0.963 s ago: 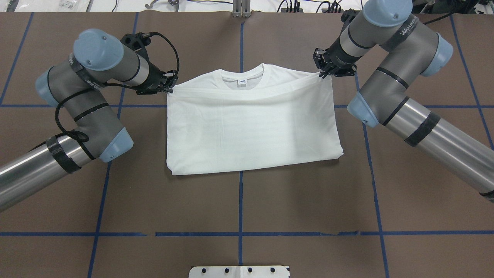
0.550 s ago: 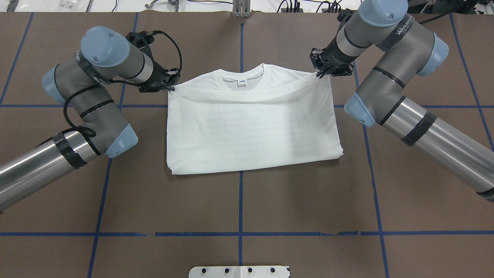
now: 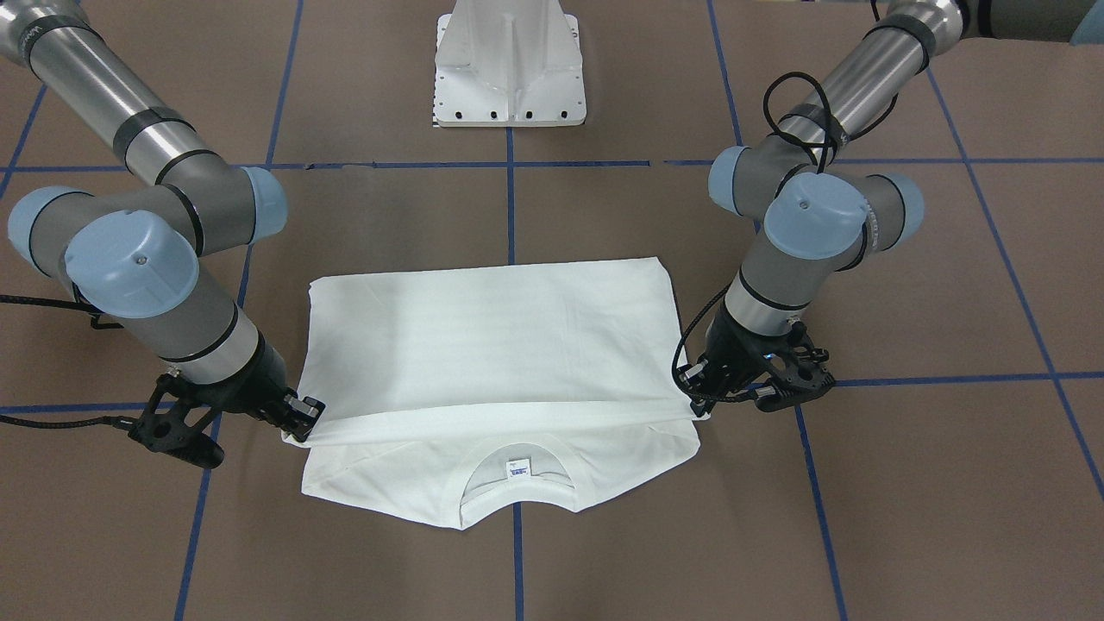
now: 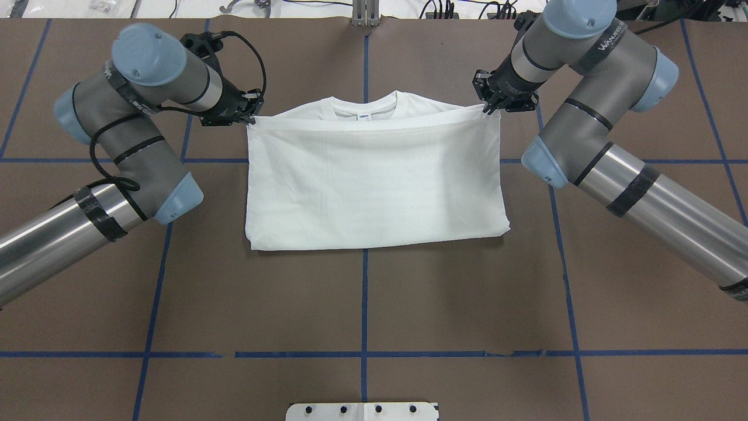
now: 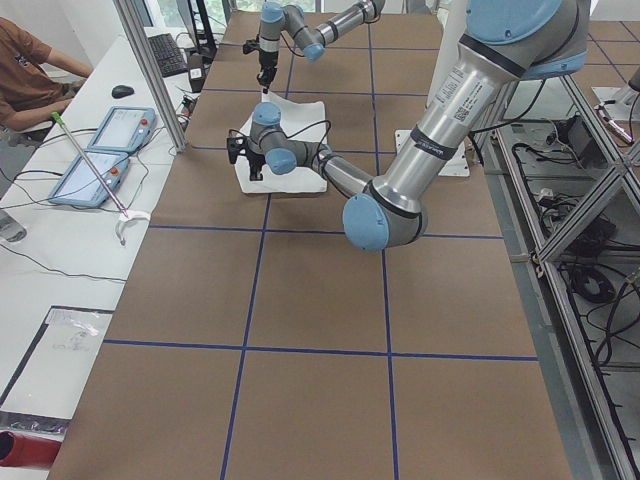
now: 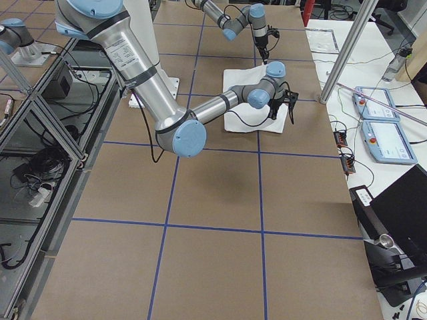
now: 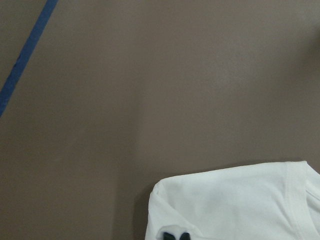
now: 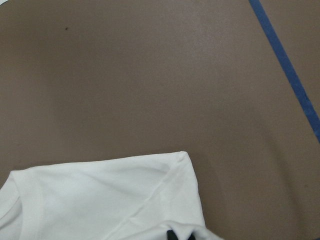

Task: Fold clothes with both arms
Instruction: 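Release the hem at the collar and raise both grippers away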

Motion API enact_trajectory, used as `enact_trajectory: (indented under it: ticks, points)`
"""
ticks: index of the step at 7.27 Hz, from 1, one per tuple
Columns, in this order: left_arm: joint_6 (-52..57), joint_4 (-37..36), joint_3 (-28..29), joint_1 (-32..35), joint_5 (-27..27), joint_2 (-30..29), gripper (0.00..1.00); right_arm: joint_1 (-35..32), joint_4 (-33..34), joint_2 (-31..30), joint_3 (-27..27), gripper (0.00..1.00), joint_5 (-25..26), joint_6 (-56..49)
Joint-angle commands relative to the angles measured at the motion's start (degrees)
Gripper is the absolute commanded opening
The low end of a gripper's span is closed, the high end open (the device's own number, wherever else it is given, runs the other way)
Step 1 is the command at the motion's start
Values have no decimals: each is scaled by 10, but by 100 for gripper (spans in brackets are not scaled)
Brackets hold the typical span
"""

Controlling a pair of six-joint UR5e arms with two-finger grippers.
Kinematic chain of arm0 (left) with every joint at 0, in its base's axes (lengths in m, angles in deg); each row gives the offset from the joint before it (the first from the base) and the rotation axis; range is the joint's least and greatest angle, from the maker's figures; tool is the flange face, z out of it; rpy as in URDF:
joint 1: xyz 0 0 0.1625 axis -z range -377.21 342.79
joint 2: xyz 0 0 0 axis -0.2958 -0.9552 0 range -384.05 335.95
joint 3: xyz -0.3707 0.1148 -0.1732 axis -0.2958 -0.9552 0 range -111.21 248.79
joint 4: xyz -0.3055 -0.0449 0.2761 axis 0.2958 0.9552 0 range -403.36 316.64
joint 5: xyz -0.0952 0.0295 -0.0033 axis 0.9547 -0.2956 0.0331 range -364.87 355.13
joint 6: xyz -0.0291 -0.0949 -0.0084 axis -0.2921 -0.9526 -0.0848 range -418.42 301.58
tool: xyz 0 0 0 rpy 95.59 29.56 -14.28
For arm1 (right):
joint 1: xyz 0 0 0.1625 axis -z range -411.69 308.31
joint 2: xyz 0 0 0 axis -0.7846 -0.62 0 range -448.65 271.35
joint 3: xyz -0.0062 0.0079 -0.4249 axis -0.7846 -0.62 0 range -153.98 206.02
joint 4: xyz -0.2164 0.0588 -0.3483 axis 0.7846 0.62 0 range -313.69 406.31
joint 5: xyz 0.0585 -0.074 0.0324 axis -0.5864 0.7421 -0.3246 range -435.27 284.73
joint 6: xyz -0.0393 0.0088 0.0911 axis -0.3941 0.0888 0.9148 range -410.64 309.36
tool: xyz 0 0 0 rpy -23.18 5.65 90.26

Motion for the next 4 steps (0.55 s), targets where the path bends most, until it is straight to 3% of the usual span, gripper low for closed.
enact_trajectory:
  ticks: [1, 4]
  points:
    - [2, -1, 16, 2, 0, -16, 0, -5, 0, 19, -20, 0, 0, 1]
    - [2, 0, 39, 10, -1, -32, 0, -13, 0, 39, -45, 0, 0, 1]
